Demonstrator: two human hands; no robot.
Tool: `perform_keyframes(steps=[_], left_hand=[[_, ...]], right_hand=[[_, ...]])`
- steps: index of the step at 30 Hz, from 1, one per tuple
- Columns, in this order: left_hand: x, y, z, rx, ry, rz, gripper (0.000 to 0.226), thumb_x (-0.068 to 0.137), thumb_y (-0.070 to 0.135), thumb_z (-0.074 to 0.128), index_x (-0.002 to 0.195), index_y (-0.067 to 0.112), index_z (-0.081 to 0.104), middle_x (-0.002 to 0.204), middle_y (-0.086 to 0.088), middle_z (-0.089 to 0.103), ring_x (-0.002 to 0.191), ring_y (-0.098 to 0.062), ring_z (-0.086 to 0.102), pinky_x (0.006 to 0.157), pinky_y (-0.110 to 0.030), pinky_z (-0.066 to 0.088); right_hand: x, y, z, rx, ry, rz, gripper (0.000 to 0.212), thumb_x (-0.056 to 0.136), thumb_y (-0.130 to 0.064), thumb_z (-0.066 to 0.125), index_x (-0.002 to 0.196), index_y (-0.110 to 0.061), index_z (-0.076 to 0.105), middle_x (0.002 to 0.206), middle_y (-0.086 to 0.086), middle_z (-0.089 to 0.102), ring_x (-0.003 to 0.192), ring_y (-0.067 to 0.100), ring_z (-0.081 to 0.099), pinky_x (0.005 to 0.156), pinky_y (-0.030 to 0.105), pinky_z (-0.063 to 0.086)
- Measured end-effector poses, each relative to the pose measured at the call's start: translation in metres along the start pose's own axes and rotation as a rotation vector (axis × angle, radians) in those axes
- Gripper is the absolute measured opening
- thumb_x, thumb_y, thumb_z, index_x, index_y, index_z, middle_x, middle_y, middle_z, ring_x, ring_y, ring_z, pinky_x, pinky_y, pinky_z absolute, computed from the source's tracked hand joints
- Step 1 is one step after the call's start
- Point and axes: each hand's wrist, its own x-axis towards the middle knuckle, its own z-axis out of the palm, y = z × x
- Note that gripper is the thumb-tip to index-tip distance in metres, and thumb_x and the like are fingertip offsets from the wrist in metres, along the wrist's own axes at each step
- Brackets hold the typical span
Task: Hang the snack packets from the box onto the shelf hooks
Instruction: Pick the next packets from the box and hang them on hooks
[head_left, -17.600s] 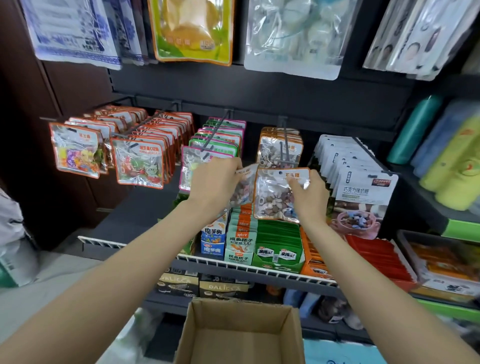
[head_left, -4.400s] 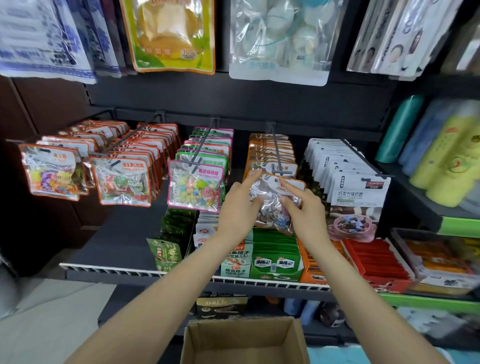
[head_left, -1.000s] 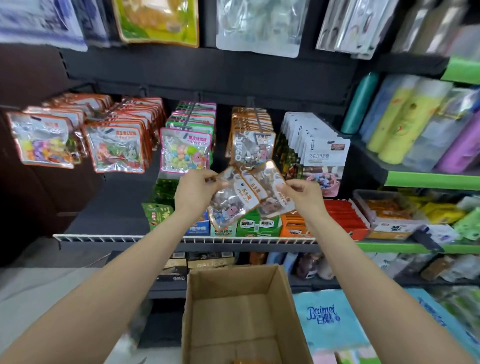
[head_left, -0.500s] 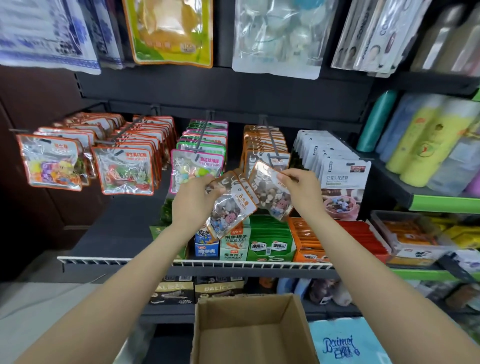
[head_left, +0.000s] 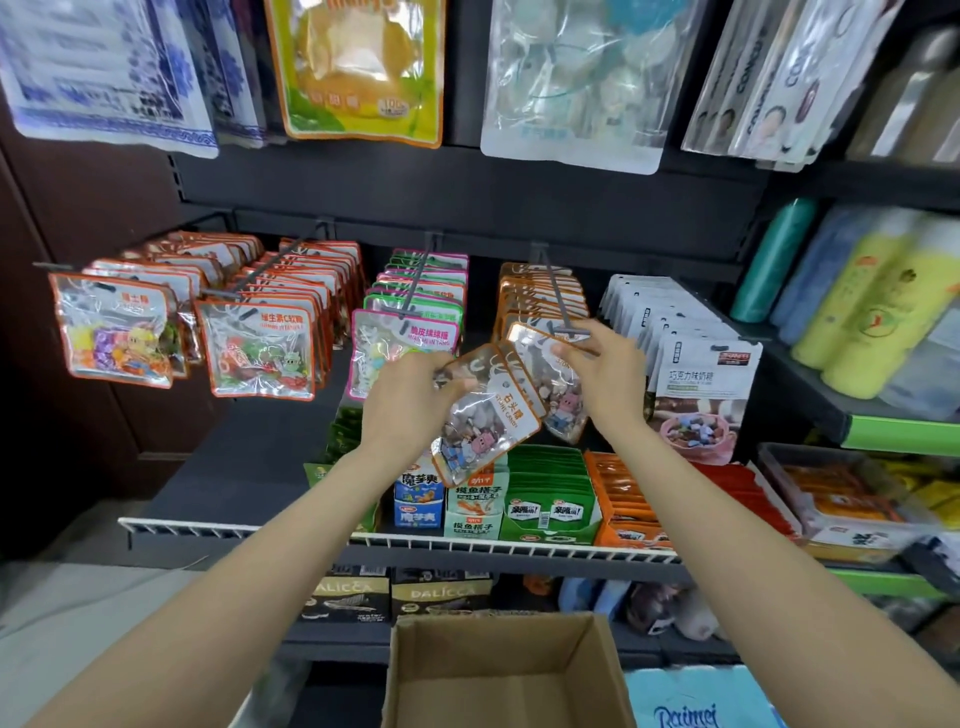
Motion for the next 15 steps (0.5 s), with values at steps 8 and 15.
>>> perform_keyframes(steps=[8,15], left_hand=[[0.003,-0.004,0.008,-0.112,0.012,-0.022,0.014,0.085,0.027,0.069,0.075,0.018,0.066,0.068,-0.005,0.068,0.063,-0.027,0.066,0.063,-0.047,0.056],[0.008,-0.005,0.011,-0.125,0.034,-0.025,0.021,0.084,0.029,0.069,0.075,0.01,0.066,0.066,-0.009,0.068,0.058,-0.025,0.066,0.065,-0.046,0.056]], right_hand=[[-0.007,0.013,0.006,-0.306,0.11,-0.283,0.022,0.085,-0.033,0.065,0.097,-0.018,0.076,0.094,-0.004,0.072,0.082,0.016,0.066,0.058,0.019,0.036],[0.005,0.021,-0.003,-0.593,-0.201,-0.233,0.046,0.094,-0.05,0.041,0.129,-0.023,0.055,0.144,0.007,0.036,0.129,0.026,0.037,0.091,0.041,0.046]])
